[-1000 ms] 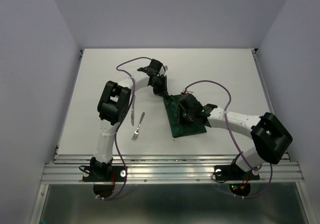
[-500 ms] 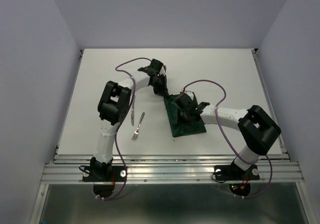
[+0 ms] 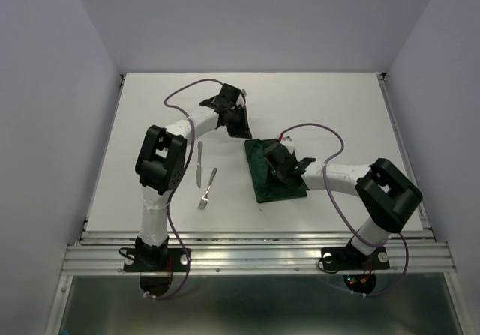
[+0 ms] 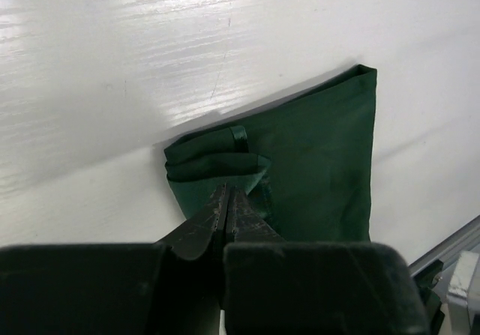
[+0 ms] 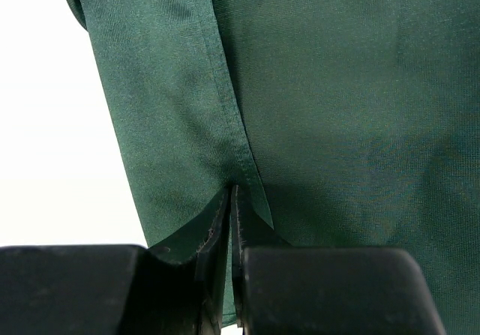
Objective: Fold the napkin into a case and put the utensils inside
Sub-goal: Fold the lower triangle-folded napkin at the center of the board.
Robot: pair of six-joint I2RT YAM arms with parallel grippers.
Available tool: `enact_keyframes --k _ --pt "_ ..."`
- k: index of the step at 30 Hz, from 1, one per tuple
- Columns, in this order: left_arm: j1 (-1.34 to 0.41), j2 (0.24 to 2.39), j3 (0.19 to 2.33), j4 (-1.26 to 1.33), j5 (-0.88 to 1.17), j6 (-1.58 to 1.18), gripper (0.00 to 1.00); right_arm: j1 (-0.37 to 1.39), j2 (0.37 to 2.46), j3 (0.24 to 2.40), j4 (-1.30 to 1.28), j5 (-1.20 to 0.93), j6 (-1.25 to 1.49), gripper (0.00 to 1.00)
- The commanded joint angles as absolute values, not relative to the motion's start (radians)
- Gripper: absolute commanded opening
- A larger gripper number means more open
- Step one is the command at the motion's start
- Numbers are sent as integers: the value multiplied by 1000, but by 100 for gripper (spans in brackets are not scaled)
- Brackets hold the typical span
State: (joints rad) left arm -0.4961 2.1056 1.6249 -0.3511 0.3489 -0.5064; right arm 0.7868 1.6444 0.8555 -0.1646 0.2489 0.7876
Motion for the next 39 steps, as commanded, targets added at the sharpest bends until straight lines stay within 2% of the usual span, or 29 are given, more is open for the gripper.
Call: enact_keyframes --k 1,3,5,11,22,39 --pt "-499 2005 1576 -342 267 -502 8 787 1658 810 -172 250 807 9" --pt "-499 1997 1548 -354 212 -502 7 787 1658 807 -170 244 808 9" --pt "-499 1985 1514 -364 147 -514 0 787 1655 805 -169 245 810 9" --pt "-502 2025 1506 -434 34 -534 0 787 1647 811 -170 241 813 9" --pt "-554 2095 1509 -400 144 -549 0 787 1672 824 -170 235 811 9" --pt "-558 2057 1491 -328 255 -575 0 787 1681 825 -170 229 807 9"
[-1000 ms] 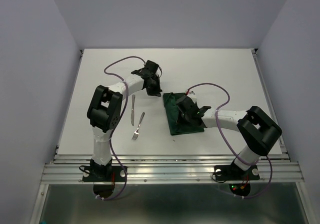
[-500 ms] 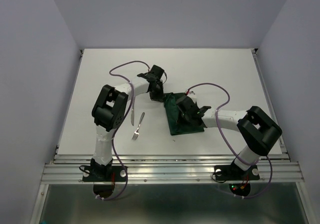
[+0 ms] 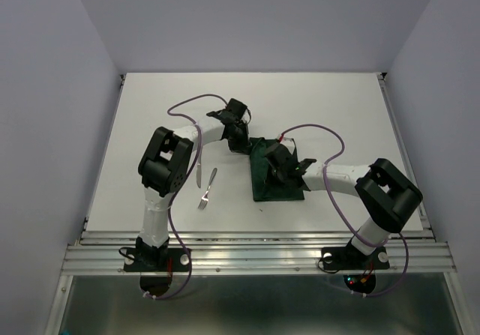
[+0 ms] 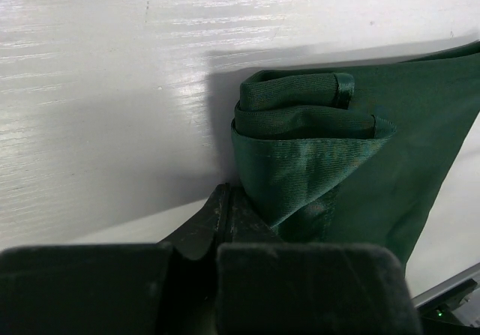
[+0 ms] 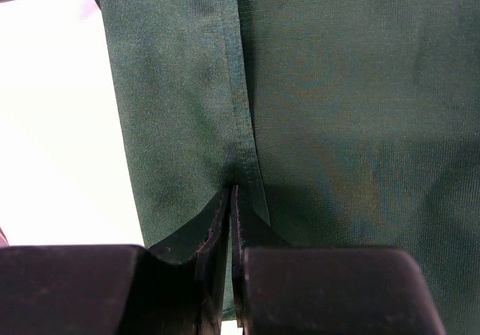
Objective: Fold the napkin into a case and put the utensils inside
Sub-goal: Fold the lower triangle-folded napkin at the center of the board.
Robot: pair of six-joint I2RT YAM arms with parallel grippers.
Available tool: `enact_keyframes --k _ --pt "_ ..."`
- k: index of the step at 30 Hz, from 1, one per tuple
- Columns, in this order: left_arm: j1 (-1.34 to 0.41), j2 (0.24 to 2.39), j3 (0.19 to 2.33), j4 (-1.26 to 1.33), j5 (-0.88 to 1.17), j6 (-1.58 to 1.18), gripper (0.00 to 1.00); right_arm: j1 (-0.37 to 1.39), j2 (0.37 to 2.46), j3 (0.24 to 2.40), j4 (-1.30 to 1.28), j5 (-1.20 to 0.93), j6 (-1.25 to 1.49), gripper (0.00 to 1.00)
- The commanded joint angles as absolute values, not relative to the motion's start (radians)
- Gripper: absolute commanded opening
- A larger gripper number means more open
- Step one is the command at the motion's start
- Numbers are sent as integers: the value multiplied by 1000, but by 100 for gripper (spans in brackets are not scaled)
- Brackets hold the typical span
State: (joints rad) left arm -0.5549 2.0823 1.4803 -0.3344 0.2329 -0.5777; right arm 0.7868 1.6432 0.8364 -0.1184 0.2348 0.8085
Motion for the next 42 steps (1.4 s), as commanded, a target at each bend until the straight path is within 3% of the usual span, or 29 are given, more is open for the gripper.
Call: enact_keyframes --k 1,11,15,42 --pt "-558 2059 1503 -340 241 -574 0 787 1680 825 -170 230 807 9" --pt "-558 2008 1546 -405 11 -565 0 787 1664 811 -170 232 810 9" --pt "-560 2013 1572 -411 11 -540 0 787 1666 815 -170 229 810 9" --pt "-572 2171 1629 -282 278 -525 0 787 1663 811 -178 227 811 9"
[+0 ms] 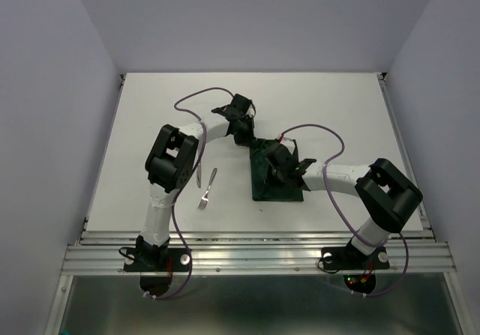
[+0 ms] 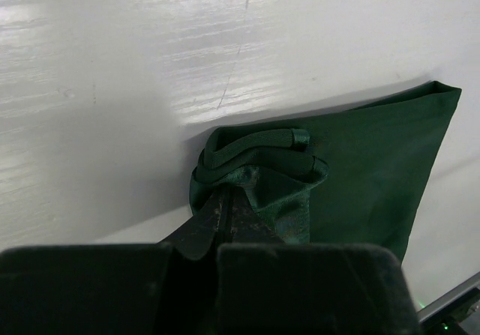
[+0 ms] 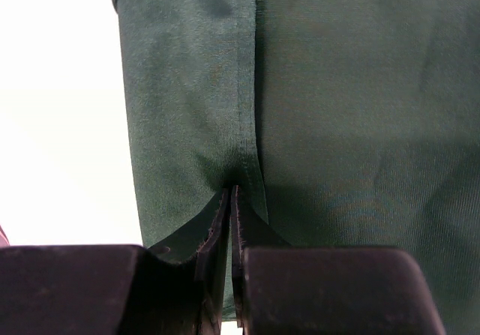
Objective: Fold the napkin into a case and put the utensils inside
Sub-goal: Fold the lower triangle-folded napkin at the center of the board.
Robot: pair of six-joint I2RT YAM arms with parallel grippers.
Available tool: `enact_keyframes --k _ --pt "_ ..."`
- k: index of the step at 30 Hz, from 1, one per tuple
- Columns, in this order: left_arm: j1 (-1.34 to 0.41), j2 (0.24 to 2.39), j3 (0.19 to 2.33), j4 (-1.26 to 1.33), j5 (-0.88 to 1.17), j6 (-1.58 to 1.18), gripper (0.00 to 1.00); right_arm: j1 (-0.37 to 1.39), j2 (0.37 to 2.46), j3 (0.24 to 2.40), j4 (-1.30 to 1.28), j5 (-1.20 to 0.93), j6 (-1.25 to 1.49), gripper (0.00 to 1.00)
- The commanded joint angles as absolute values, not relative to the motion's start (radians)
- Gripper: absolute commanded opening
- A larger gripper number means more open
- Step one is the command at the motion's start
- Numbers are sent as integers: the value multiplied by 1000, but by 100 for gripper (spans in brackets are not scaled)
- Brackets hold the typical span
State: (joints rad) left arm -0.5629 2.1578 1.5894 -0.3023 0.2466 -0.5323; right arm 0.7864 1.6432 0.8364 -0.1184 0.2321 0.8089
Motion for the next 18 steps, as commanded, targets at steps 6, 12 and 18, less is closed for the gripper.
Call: enact_keyframes --k 6,12,18 --pt "-572 2175 1640 -267 296 -545 0 787 1664 804 -178 221 816 9" --pt "-572 2172 1632 -241 305 -581 0 787 1661 788 -178 219 821 9" --pt "-571 2145 1580 -163 337 -633 0 787 1651 762 -176 221 827 9"
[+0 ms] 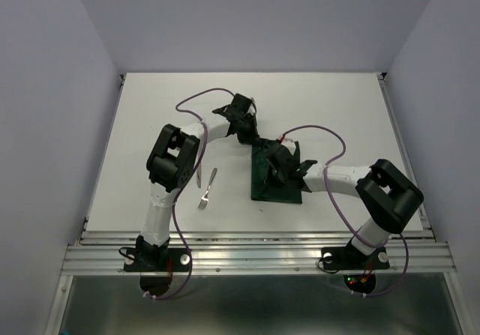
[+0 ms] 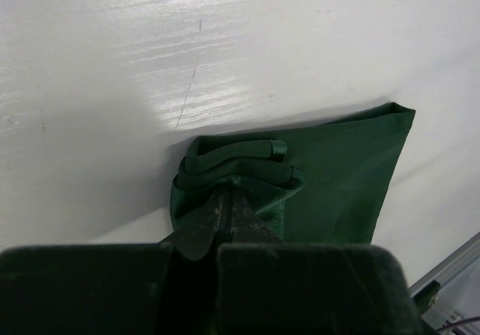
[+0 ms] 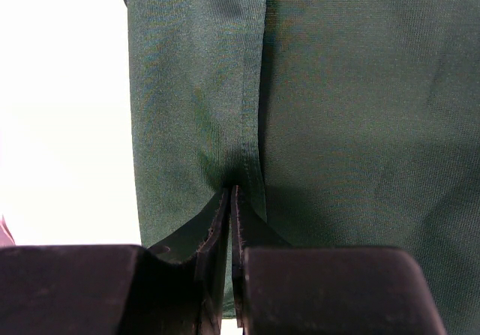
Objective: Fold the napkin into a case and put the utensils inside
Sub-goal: Fold the lower triangle-folded napkin at the center of the board, then pick up the 2/3-rectangle-folded napkin at the center of the board.
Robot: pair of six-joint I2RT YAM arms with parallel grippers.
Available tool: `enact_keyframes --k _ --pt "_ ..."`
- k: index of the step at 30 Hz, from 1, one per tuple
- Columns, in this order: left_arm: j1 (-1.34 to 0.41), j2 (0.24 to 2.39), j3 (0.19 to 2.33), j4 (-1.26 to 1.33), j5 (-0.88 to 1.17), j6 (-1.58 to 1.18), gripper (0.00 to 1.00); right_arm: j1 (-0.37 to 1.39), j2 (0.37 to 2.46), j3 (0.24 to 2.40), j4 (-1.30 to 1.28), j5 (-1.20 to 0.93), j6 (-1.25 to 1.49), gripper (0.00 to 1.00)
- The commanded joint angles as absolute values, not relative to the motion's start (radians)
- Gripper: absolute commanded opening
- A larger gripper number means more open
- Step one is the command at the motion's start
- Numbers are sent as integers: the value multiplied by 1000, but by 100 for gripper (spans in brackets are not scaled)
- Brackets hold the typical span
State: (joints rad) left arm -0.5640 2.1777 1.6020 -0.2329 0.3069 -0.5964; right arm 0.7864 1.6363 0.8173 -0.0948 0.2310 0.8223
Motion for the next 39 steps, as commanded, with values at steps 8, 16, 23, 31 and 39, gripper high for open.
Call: enact_keyframes --k 8,16,23,31,39 --pt "-571 2151 1574 -123 367 -647 0 787 1641 735 -173 216 838 9" --pt "-572 2232 1629 -129 385 -666 0 787 1632 742 -175 213 836 9" --pt "-572 2261 1635 -149 374 -670 0 787 1502 782 -270 311 835 60" --pt "-574 2266 1621 -149 373 -666 0 579 1327 816 -318 324 750 77" --pt "-572 2249 1603 -160 359 -672 0 275 1511 890 -293 173 585 70"
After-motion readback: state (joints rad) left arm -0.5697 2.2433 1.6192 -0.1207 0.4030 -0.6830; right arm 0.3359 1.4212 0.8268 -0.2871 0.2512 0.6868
